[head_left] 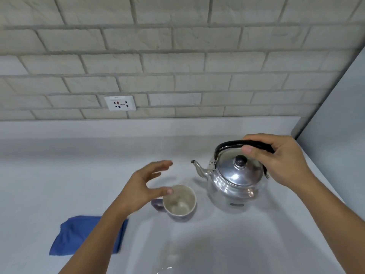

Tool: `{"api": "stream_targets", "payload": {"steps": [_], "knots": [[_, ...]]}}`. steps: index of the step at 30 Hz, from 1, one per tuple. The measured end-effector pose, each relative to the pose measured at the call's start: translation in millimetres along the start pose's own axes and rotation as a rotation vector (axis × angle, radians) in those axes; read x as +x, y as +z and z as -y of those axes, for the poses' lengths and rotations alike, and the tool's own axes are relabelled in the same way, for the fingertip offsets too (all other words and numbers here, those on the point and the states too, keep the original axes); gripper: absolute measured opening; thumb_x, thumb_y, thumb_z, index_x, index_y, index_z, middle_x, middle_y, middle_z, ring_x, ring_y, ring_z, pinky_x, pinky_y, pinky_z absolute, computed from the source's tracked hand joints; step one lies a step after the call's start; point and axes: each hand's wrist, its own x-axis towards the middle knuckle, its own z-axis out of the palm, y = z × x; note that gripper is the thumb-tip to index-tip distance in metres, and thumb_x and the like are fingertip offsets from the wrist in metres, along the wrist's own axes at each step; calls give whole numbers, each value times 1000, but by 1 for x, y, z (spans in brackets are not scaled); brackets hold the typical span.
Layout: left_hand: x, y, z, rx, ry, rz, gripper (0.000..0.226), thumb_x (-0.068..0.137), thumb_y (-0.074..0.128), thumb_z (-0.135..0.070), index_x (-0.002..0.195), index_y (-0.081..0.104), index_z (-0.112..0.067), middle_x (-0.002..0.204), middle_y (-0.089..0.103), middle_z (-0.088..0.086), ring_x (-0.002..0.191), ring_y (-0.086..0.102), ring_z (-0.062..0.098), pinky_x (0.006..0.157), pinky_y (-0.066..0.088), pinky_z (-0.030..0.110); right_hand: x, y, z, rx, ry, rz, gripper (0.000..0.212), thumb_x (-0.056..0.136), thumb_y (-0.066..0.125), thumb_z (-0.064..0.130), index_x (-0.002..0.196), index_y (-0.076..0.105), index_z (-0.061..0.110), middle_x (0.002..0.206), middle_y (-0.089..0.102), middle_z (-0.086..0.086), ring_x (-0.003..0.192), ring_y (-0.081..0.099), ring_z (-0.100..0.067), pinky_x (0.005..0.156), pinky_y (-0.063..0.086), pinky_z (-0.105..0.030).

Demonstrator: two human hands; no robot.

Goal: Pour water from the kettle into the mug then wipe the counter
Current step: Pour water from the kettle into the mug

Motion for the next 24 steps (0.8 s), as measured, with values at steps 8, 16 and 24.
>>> {"api": "stream_targets", "payload": {"steps": [8,16,24], "knots": [[-38,22,45,123,-135,133,110,50,103,-43,146,51,-43,142,60,-28,132,55,-4,111,44,21,-24,-3,20,-32,-2,48,19,75,76,44,93,81,38,91,80,12,75,71,-3,67,47,-6],[-38,40,61,26,-78,6,89,57,102,-32,137,62,-38,133,70,-17,126,63,6,100,48,16,-34,10,26,-104,11,131,19,78,75,40,97,80,38,87,78,2,69,70,-16,67,55,-25],[-37,41,66,-31,-82,-20,85,58,103,-29,133,64,-40,130,72,-15,123,65,6,96,49,11,-34,26,33,-329,-33,252,20,84,79,20,91,79,39,76,74,6,59,61,-18,56,47,-21]]}}
